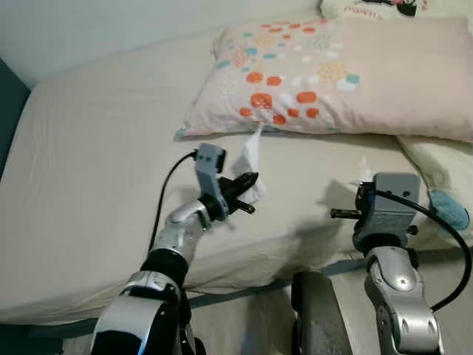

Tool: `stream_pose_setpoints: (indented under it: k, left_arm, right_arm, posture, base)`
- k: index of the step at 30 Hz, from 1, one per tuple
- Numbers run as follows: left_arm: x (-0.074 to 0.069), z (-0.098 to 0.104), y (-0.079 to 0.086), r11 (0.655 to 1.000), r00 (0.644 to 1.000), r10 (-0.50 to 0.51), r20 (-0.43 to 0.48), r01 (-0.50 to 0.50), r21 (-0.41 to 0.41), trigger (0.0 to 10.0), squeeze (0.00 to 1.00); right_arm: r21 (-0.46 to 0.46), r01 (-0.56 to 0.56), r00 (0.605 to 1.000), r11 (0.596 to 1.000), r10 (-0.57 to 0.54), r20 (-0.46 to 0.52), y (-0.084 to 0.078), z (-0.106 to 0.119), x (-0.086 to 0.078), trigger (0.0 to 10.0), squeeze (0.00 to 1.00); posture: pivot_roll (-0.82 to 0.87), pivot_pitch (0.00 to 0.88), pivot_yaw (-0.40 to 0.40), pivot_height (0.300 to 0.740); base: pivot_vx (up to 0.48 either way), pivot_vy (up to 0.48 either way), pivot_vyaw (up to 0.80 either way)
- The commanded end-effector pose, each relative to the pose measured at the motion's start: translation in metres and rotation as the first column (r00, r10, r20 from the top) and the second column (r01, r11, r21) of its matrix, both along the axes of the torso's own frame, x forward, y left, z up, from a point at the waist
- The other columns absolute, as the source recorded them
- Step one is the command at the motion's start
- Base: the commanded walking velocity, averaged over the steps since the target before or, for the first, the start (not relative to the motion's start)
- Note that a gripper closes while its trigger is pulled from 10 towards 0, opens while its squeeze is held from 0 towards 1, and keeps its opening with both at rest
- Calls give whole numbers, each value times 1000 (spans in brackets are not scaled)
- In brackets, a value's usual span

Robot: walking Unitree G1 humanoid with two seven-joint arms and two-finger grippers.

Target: Clean up the room

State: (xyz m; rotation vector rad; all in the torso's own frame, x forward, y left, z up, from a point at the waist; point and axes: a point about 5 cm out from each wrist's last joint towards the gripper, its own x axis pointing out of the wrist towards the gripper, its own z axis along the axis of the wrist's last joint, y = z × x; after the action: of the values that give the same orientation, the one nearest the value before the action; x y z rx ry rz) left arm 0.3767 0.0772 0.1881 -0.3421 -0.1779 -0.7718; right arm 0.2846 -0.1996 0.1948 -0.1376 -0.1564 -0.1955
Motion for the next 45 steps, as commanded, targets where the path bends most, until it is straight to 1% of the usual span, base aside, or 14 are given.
stream_pose_setpoints:
  k: [1,2,4,7,10,11,12,13,15,19,23,30,36,45]
  left_arm:
    - [-3,-4,12,1000,1000,6,-14,-7,-30,0,0]
    - [-6,-5,22,999,999,37,-11,-38,-26,0,0]
    - [-6,-5,22,999,999,37,-11,-38,-26,0,0]
    - [-16,-15,55,980,980,197,-16,-197,-8,0,0]
    - [-23,-24,66,958,958,286,-33,-285,13,0,0]
    - [-27,-28,72,939,939,343,-41,-341,40,6471,0]
    - [-30,-32,76,917,917,395,-53,-391,75,10000,0]
    - [-30,-32,76,917,917,395,-53,-391,75,10000,0]
    - [-33,-37,79,877,877,474,-79,-462,134,10000,0]
    - [-37,-32,77,841,843,531,-87,-512,173,10000,0]
    - [-40,-27,74,815,829,560,-12,-548,188,10000,0]
    - [-48,-34,66,812,827,561,27,-556,176,10000,0]
    - [-54,-41,53,803,832,552,53,-547,234,10000,0]
    - [-53,-42,52,779,822,562,85,-562,278,10000,0]
  right_arm:
    - [13,-19,1000,1000,19,-16,4,-7,1,10000,0]
    - [14,-29,999,999,29,-16,5,-8,2,10000,0]
    - [14,-29,999,999,29,-16,5,-8,2,10000,0]
    - [29,-76,996,997,77,-39,12,-19,5,10000,0]
    - [48,-118,990,992,121,-67,17,-27,7,10000,0]
    - [55,-143,986,988,147,-83,21,-32,9,10000,0]
    - [63,-166,980,984,171,-99,25,-36,10,10000,0]
    - [63,-166,980,984,171,-99,25,-36,10,10000,0]
    - [56,-192,972,980,198,-129,30,-43,13,10000,0]
    - [54,-206,967,977,212,-143,36,-48,16,10000,0]
    - [64,-226,963,972,233,-137,44,-54,18,10000,0]
    - [66,-250,953,966,257,-160,50,-68,18,10000,0]
    - [73,-229,958,971,238,-159,51,-75,16,10000,0]
    - [74,-211,963,975,220,-154,49,-82,15,10000,0]
  posture:
    - [-95,289,105,572]
    - [-88,274,97,572]
    - [-88,274,97,572]
    - [-60,214,71,572]
    - [-54,192,63,572]
    - [-53,177,57,572]
    - [-53,173,57,572]
    - [-53,173,57,572]
    - [-50,158,52,572]
    - [-44,126,42,572]
    - [-47,97,25,572]
    - [-41,80,13,572]
    - [-39,69,26,572]
    - [-32,67,30,601]
  base:
    - [0,0,0]
    - [0,0,0]
    - [0,0,0]
    - [0,0,0]
    - [0,0,0]
    - [0,0,0]
    - [0,0,0]
    - [0,0,0]
    - [0,0,0]
    - [0,0,0]
    - [0,0,0]
    - [0,0,0]
    - [0,0,0]
    - [0,0,0]
